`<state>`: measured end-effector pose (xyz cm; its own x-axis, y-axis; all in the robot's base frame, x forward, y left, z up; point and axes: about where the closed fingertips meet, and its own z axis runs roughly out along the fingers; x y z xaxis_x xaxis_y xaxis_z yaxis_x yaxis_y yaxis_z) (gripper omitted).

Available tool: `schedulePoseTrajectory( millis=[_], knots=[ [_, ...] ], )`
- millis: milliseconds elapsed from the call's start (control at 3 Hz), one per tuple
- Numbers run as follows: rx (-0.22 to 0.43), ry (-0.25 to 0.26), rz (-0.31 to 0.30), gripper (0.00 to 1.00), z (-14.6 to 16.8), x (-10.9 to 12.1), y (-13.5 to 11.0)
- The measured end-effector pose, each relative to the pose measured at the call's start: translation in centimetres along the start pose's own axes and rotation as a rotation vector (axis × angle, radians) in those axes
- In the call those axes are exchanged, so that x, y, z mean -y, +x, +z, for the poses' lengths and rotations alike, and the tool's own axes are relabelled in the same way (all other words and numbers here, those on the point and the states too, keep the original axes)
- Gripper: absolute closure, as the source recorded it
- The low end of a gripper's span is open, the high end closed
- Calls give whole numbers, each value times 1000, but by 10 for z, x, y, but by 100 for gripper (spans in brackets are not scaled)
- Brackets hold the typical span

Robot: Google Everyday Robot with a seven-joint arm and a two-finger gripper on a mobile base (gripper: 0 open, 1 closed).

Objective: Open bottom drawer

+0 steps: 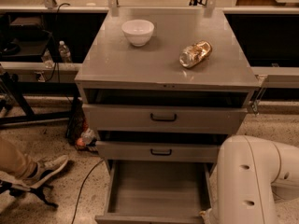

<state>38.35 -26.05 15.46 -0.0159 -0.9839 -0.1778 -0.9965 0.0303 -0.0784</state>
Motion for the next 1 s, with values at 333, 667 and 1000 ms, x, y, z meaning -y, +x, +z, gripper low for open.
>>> schedulePoseTrajectory(
  millis=[333,667,1000],
  knots=[
    [1,-3,0,43,1,-1,-1],
    [2,-4,0,20,2,-2,-1],
    [15,-6,-6,1,0,2,0]
  ],
)
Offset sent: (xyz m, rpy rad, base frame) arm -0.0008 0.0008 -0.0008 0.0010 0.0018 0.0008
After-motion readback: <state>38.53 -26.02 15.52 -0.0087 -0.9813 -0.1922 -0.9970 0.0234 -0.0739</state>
